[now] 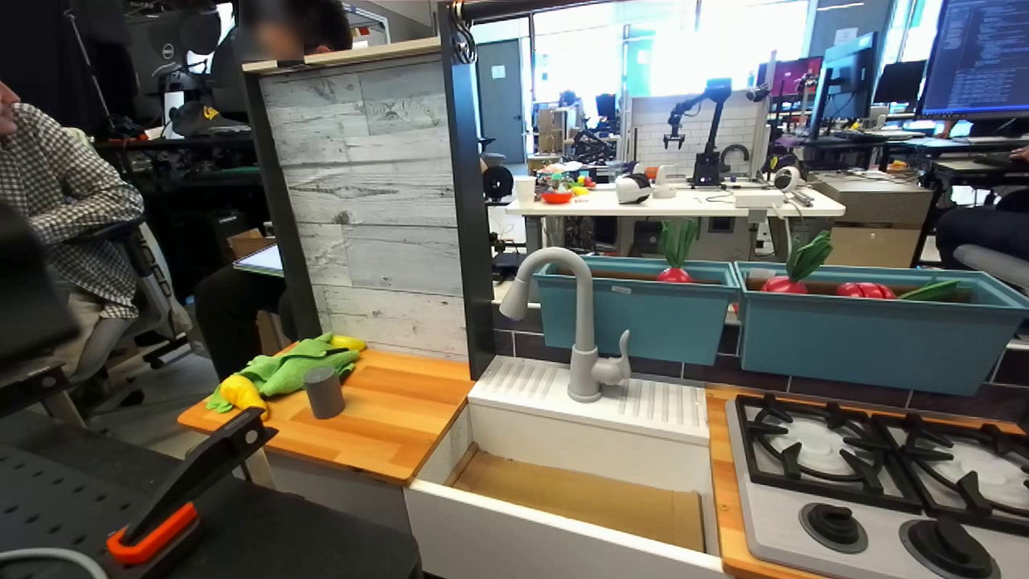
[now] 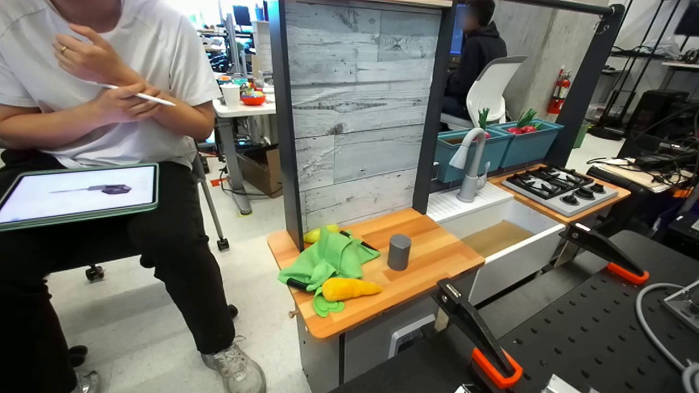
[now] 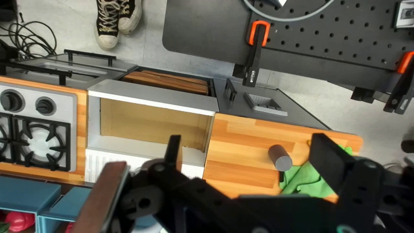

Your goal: Slide the green towel slightly to the right.

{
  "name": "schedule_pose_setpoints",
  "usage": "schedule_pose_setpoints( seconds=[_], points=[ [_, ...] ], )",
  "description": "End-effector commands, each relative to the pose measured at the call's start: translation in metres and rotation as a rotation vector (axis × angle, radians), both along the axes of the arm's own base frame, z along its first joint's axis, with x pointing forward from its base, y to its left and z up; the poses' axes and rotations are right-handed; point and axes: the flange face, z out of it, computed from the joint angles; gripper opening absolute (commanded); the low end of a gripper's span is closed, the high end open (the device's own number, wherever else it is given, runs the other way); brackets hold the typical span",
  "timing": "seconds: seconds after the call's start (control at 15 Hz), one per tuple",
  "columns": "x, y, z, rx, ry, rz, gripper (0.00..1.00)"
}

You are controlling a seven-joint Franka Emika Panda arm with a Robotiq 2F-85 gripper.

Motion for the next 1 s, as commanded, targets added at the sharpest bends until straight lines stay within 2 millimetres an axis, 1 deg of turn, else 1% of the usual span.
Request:
schedule_pose_setpoints(
  seconds=[0.0,0.13,0.33,0.53,0.93],
  points=[
    [0.042,0.010,-0.033,0.022,-0.016,0.004,1.00],
    [0.060,0.022,-0.054,0.029,-0.026,0.020,1.00],
    [0.085,0.048,-0.087,0.051,0.017,0.083,1.00],
    [0.107,0.080,-0.119,0.083,0.072,0.162,1.00],
    [0.149,0.151,-0.182,0.078,0.152,0.311,1.00]
  ],
)
